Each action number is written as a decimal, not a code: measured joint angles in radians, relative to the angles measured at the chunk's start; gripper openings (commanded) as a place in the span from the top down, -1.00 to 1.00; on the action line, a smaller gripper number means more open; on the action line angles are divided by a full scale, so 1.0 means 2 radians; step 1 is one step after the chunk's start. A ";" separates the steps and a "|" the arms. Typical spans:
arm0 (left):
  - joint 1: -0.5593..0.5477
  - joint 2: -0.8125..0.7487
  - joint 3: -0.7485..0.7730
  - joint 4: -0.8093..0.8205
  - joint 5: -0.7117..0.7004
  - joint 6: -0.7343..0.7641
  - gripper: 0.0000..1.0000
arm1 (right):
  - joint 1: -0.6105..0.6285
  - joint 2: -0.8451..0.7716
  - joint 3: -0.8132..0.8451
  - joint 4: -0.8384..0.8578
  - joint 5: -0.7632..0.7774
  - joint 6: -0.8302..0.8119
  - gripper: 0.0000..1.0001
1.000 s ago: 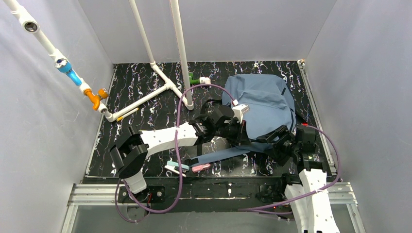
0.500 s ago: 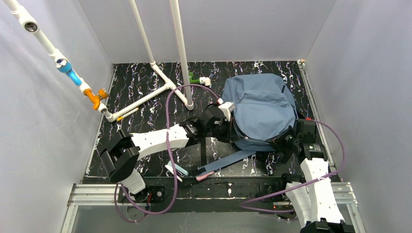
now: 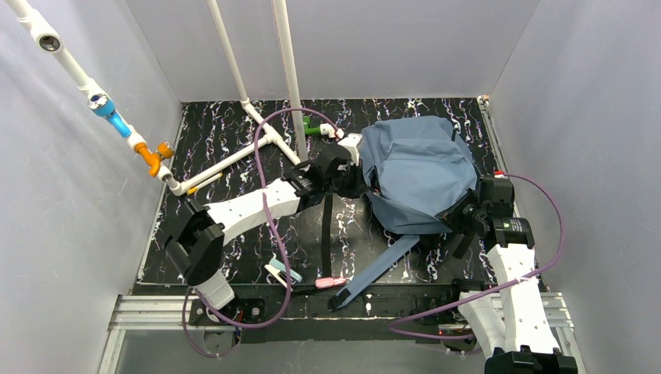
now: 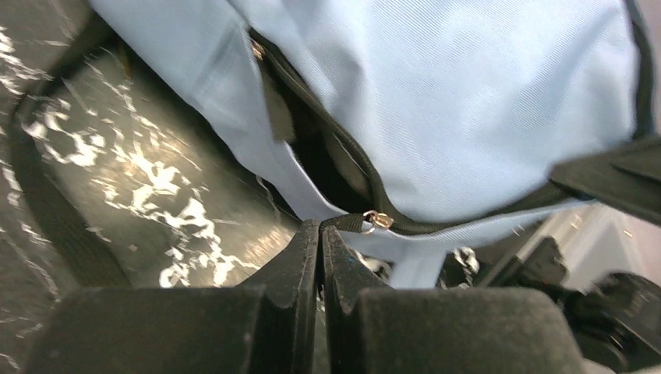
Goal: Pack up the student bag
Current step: Zip the student bag at the center of the board.
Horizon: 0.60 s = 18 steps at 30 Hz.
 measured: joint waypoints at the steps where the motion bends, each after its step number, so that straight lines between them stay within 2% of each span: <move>1: 0.004 0.015 0.016 -0.007 -0.007 0.009 1.00 | 0.000 0.000 0.000 0.000 0.003 -0.002 0.97; 11: 0.041 0.105 0.109 -0.035 -0.038 0.068 1.00 | -0.002 -0.015 0.000 -0.011 0.026 -0.019 0.97; 18: 0.042 0.150 0.169 -0.051 -0.036 0.121 1.00 | -0.004 -0.027 -0.004 -0.009 0.021 -0.019 0.97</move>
